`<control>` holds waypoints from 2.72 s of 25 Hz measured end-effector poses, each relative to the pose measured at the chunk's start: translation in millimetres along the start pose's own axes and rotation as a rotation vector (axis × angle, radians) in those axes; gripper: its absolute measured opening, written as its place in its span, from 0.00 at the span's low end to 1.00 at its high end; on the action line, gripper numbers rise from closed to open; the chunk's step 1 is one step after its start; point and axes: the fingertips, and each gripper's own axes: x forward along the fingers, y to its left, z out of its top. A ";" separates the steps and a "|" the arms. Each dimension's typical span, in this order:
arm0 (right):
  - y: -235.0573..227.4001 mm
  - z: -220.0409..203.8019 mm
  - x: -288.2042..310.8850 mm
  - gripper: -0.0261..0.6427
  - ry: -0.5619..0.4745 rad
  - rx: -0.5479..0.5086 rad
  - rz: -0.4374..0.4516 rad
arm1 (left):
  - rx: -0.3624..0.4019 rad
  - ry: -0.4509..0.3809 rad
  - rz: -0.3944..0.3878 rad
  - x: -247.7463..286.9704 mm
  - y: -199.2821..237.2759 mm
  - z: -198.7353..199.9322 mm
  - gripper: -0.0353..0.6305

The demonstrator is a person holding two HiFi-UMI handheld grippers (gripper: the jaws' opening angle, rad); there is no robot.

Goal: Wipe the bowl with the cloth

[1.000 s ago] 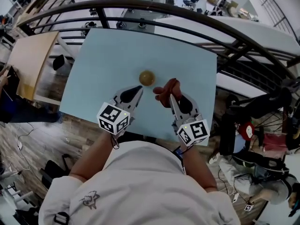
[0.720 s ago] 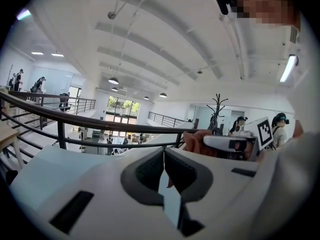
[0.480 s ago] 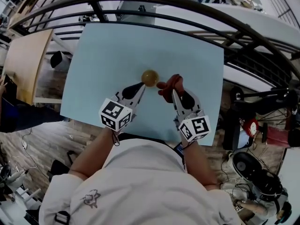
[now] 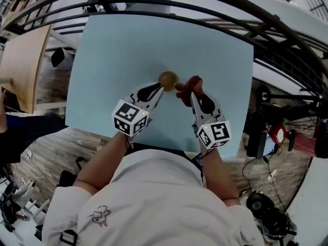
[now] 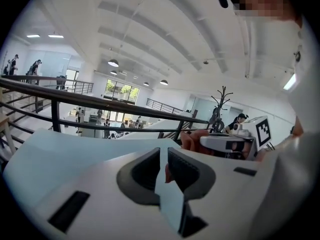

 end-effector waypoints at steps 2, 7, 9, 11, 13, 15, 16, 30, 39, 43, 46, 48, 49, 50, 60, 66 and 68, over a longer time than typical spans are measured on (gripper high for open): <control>-4.3 -8.9 12.9 0.17 0.020 0.012 0.000 | -0.036 0.018 0.000 8.2 14.2 -7.3 0.16; -8.8 -22.8 36.3 0.17 0.056 0.027 0.008 | -0.090 0.087 0.003 24.5 41.7 -33.5 0.23; -9.4 -28.0 42.5 0.17 0.063 0.028 0.010 | -0.109 0.114 0.015 27.9 52.2 -46.5 0.25; -8.3 -34.8 48.6 0.17 0.079 0.037 0.010 | -0.130 0.144 0.030 29.5 63.1 -59.8 0.26; -6.8 -43.4 53.7 0.17 0.103 0.052 0.009 | -0.156 0.176 0.040 30.5 71.7 -72.5 0.27; -8.1 -52.8 59.7 0.17 0.123 0.061 0.008 | -0.174 0.202 0.049 34.7 79.0 -82.7 0.27; -9.0 -57.2 62.2 0.17 0.131 0.064 0.007 | -0.180 0.212 0.052 37.6 82.0 -87.5 0.28; -22.2 -80.9 75.5 0.17 0.158 0.132 -0.030 | -0.215 0.402 0.061 80.5 115.5 -162.9 0.28; -27.8 -98.1 88.4 0.17 0.192 0.142 -0.019 | -0.227 0.497 0.069 104.4 129.8 -191.7 0.28; -28.3 -99.8 91.9 0.17 0.197 0.144 -0.017 | -0.222 0.549 0.066 115.5 132.4 -206.5 0.27; -27.8 -101.7 90.5 0.17 0.202 0.146 -0.015 | -0.224 0.559 0.080 119.5 134.8 -211.4 0.22; -27.0 -102.9 88.6 0.17 0.204 0.146 -0.017 | -0.212 0.563 0.092 120.5 135.6 -212.2 0.16; -26.9 -103.4 87.6 0.17 0.205 0.146 -0.019 | -0.205 0.565 0.099 120.9 135.9 -212.4 0.12; -27.1 -103.7 86.8 0.17 0.206 0.146 -0.021 | -0.201 0.565 0.105 121.6 136.2 -212.6 0.11; -20.5 -88.3 82.0 0.17 0.186 0.111 -0.008 | -0.177 0.520 0.128 120.5 119.0 -185.0 0.09; -13.8 -64.6 61.7 0.17 0.150 0.055 -0.010 | -0.149 0.467 0.118 109.1 78.7 -146.7 0.09; -6.5 -53.8 49.8 0.17 0.140 0.040 -0.011 | -0.142 0.457 0.111 99.1 61.4 -135.7 0.09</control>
